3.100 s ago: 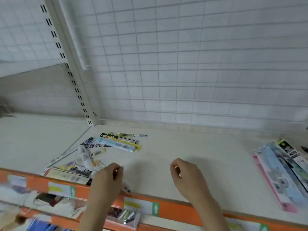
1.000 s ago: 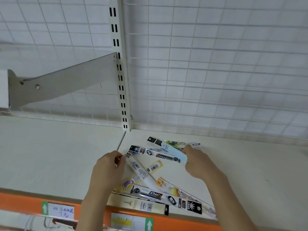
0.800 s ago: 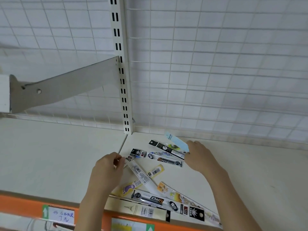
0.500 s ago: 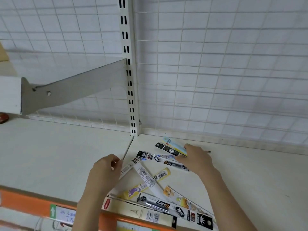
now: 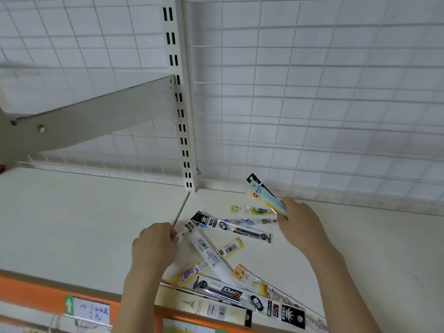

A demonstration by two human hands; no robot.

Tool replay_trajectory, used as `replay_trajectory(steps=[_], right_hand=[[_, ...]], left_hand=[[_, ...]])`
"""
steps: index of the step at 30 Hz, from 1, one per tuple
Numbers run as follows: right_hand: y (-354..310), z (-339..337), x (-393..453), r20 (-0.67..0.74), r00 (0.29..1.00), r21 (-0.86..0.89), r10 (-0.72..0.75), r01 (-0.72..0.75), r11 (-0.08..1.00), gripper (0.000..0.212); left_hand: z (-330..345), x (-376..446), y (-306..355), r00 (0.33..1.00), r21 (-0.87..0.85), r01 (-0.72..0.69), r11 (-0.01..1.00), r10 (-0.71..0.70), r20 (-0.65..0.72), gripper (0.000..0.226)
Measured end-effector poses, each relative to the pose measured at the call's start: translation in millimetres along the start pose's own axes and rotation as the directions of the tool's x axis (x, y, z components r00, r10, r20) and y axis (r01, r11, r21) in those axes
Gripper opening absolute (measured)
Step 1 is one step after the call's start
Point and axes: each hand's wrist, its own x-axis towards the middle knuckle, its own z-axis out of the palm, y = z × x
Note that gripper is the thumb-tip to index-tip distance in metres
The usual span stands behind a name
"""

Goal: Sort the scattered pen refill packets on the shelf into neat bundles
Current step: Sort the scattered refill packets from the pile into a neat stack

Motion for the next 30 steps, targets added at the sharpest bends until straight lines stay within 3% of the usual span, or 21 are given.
replay_trajectory(steps=[2, 6, 11, 18, 23, 30], right_hand=[[4, 0, -4, 0.034, 0.999, 0.076, 0.017, -0.019, 0.997, 0.013], [6, 2, -12, 0.045, 0.998, 0.220, 0.051, -0.060, 0.974, 0.003], [-2, 9, -17, 0.037, 0.999, 0.132, -0.031, 0.026, 0.991, 0.015], [-32, 21, -16, 0.158, 0.980, 0.034, -0.118, 0.114, 0.993, 0.049], [-36, 26, -13, 0.192, 0.974, -0.024, -0.121, 0.128, 0.992, 0.035], [-31, 30, -13, 0.180, 0.981, -0.030, -0.075, 0.081, 0.996, 0.023]], left_hand=[[-2, -1, 2, 0.999, -0.003, 0.010, 1.000, -0.010, -0.034, 0.019], [-12, -4, 6, 0.983, -0.229, 0.047, 0.972, -0.085, -0.161, 0.005], [-18, -5, 10, 0.969, -0.401, 0.035, 0.915, -0.130, -0.212, 0.010], [-9, -5, 12, 0.998, -0.238, 0.030, 0.971, -0.044, -0.052, 0.044], [-6, -14, 18, 0.994, -0.205, 0.085, 0.975, -0.069, 0.085, 0.052], [4, -18, 29, 0.989, -0.260, 0.107, 0.960, -0.076, 0.127, 0.043]])
